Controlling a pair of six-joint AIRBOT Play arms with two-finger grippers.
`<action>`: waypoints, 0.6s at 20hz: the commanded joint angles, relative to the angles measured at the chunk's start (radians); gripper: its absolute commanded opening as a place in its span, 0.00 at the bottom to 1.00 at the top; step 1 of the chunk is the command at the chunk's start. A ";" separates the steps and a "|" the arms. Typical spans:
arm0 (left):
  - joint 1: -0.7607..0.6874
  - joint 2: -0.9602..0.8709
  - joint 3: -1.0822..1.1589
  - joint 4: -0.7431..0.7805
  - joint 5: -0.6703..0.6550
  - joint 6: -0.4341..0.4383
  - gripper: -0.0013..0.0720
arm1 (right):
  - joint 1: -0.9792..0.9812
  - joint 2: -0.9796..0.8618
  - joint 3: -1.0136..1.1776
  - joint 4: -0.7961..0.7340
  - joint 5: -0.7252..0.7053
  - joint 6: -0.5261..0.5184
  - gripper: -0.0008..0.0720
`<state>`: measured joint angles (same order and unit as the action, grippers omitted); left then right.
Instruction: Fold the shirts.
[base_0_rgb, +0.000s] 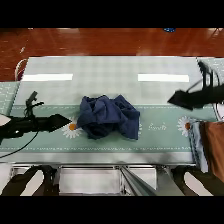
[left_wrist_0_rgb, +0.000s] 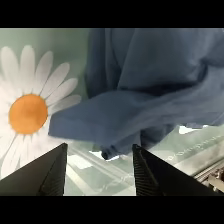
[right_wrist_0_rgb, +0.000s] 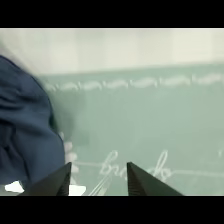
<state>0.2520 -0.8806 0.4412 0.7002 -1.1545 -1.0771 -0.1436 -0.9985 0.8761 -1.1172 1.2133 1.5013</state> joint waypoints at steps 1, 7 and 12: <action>-0.058 -0.211 0.001 -0.095 0.071 0.180 0.71 | -0.046 0.138 -0.275 0.097 -0.052 -0.033 0.57; -0.317 -0.357 0.093 -0.094 0.211 0.147 0.71 | -0.045 0.163 -0.460 0.273 -0.051 -0.086 0.57; -0.391 -0.435 0.183 -0.094 0.220 0.070 0.70 | -0.045 0.126 -0.496 0.307 -0.059 -0.098 0.57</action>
<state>-0.0906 -1.2652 0.5793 0.6079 -0.9619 -0.9619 -0.1883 -0.8528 0.4088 -0.8513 1.1591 1.4170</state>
